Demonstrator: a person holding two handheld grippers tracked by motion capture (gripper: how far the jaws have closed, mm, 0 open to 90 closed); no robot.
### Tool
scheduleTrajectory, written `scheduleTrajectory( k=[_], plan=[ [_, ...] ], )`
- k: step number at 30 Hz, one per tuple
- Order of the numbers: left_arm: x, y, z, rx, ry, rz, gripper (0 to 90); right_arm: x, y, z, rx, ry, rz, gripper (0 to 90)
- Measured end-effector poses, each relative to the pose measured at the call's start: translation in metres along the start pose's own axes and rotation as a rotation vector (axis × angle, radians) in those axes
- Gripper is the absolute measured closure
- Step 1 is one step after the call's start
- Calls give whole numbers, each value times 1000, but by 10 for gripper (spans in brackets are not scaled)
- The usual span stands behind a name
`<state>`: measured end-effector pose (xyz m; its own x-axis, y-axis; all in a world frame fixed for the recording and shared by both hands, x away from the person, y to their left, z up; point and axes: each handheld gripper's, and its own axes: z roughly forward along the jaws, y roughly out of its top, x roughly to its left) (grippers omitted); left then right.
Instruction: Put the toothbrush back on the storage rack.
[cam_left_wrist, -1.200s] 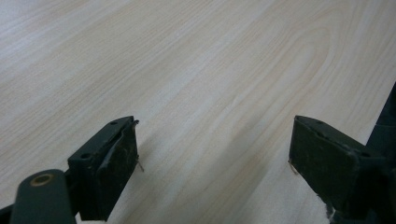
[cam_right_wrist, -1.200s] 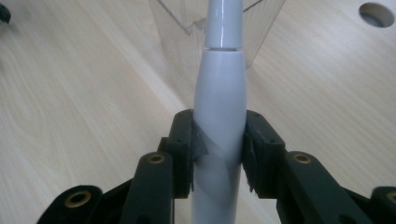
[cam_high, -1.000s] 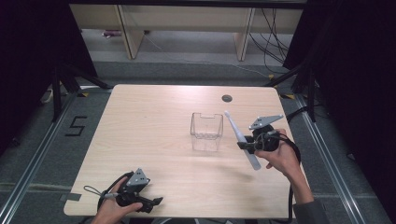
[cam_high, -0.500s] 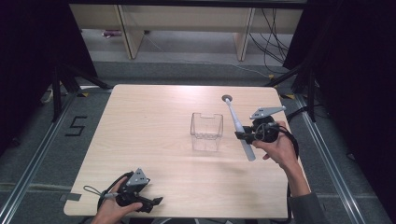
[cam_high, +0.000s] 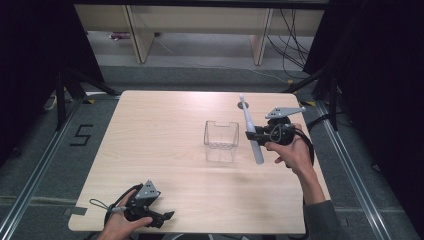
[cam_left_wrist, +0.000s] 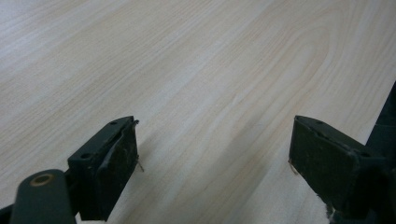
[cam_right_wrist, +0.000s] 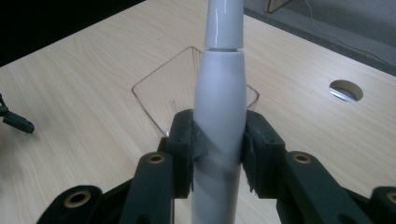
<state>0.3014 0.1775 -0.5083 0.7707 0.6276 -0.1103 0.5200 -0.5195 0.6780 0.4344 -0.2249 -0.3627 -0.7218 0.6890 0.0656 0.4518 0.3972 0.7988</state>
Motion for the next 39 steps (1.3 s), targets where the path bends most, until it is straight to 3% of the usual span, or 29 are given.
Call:
scheduleTrajectory(
  k=[3,7,8,13,14,17,18,20,21,25,27,29,36,37,38,39],
  plan=[
    [1,0,0,-2,7,13,149,2,3,2,-12,18,30,666],
    [1,0,0,1,-1,8,148,2,8,4,-17,22,35,667],
    [0,0,0,-2,0,5,148,1,10,4,-23,13,15,667],
    [1,0,0,-1,6,11,148,3,19,3,-39,35,36,667],
    [1,0,0,-1,6,10,149,2,21,4,-54,29,5,667],
    [0,0,0,1,-1,3,148,5,25,5,-49,35,16,667],
    [0,0,0,-1,0,6,149,6,29,8,-73,23,0,667],
    [0,0,0,-2,0,0,148,7,32,7,-52,41,22,667],
    [1,0,0,-2,5,9,148,8,35,9,-65,38,5,667],
    [1,0,0,-3,2,7,148,11,45,11,-63,53,14,666],
    [0,0,0,-4,0,-2,148,11,50,15,-68,61,-10,667],
    [1,0,0,-6,5,11,148,13,54,19,-67,67,-7,667],
    [0,0,0,-6,-4,-1,148,15,68,34,-49,59,-6,667],
    [0,0,0,-3,-5,11,148,13,69,37,-60,59,-29,667],
    [0,0,0,-5,-5,8,148,14,70,39,-49,64,-6,666],
    [0,0,0,-7,-4,8,148,12,71,42,-57,64,-15,666]
  ],
)
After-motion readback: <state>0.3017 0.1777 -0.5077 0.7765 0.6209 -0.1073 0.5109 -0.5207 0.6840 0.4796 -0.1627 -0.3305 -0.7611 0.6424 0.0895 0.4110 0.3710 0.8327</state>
